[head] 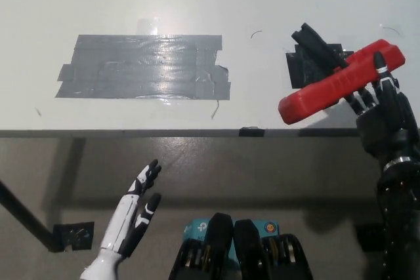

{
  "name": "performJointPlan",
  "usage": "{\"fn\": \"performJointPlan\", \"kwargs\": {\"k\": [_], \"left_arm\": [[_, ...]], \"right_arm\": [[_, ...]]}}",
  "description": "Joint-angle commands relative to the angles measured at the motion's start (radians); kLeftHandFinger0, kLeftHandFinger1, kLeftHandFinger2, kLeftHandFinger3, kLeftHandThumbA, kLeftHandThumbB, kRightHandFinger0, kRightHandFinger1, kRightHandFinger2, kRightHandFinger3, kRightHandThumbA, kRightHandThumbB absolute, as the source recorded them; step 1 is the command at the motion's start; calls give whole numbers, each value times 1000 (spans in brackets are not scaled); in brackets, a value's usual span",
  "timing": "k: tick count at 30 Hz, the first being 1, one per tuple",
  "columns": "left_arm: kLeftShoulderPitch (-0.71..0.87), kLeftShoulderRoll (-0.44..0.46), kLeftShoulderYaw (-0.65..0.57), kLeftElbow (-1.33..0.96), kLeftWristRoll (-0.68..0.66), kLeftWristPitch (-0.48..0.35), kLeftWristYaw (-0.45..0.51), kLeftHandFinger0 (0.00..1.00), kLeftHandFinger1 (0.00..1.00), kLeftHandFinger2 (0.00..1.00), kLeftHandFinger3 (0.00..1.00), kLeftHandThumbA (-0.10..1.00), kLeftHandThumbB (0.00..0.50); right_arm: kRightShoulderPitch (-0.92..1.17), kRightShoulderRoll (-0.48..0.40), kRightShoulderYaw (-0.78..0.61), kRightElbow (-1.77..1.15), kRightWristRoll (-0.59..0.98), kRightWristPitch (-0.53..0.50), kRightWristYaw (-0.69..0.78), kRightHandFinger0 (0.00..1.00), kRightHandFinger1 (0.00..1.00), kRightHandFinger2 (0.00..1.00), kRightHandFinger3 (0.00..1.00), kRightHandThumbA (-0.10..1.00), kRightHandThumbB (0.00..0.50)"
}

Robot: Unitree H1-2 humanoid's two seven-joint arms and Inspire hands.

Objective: The robot first picks the multimeter with right hand and then unfolds the black stand on the back of it using left hand

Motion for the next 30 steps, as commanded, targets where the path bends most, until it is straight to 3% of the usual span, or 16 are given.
{"fn": "performJointPlan", "kwargs": {"k": [1, 3, 4, 7, 10, 12, 14, 16, 20, 26, 30], "left_arm": [[-78, -54, -1, -257, 27, -242, 115, 1000, 1000, 1000, 1000, 1000, 96], [-82, -62, -5, -303, 47, -242, 98, 1000, 1000, 1000, 1000, 1000, 97], [-86, -78, -8, -340, 53, -234, 89, 1000, 1000, 1000, 1000, 1000, 122], [-106, -105, -17, -412, 77, -204, 75, 1000, 1000, 1000, 1000, 1000, 109], [-141, -121, -30, -475, 53, -166, 45, 1000, 1000, 1000, 1000, 1000, 111], [-154, -131, -37, -517, 63, -126, 29, 1000, 1000, 1000, 1000, 1000, 152], [-143, -142, -53, -562, 60, -90, 10, 1000, 1000, 1000, 1000, 1000, 180], [-150, -141, -64, -585, 50, -77, -7, 1000, 1000, 1000, 1000, 1000, 165], [-143, -148, -80, -611, 52, -69, -12, 1000, 1000, 1000, 1000, 1000, 150], [-126, -160, -86, -652, 82, -55, -10, 1000, 1000, 1000, 1000, 1000, 168], [-130, -184, -76, -658, 131, -99, 17, 1000, 1000, 1000, 1000, 1000, 156]], "right_arm": [[-60, -67, 171, -339, 462, -7, 233, 0, 475, 779, 885, -100, 72], [-46, -77, 188, -347, 445, -7, 247, 0, 463, 760, 886, -100, 80], [-36, -82, 199, -351, 438, -7, 255, 0, 449, 757, 871, -100, 96], [-27, -91, 228, -354, 453, -7, 244, 0, 400, 764, 750, -100, 128], [-25, -96, 265, -354, 459, -7, 238, 0, 393, 751, 720, -100, 129], [-22, -106, 289, -352, 463, -7, 256, 0, 413, 779, 751, -100, 117], [-8, -103, 308, -371, 468, -7, 238, 0, 404, 785, 699, -100, 131], [-4, -106, 328, -379, 477, -7, 215, 0, 404, 788, 687, -100, 120], [10, -126, 378, -390, 466, -7, 180, 0, 420, 832, 748, -100, 102], [16, -126, 411, -395, 429, -7, 153, 0, 413, 822, 773, -100, 116], [15, -128, 414, -392, 413, -7, 157, 0, 432, 833, 790, -100, 118]]}}
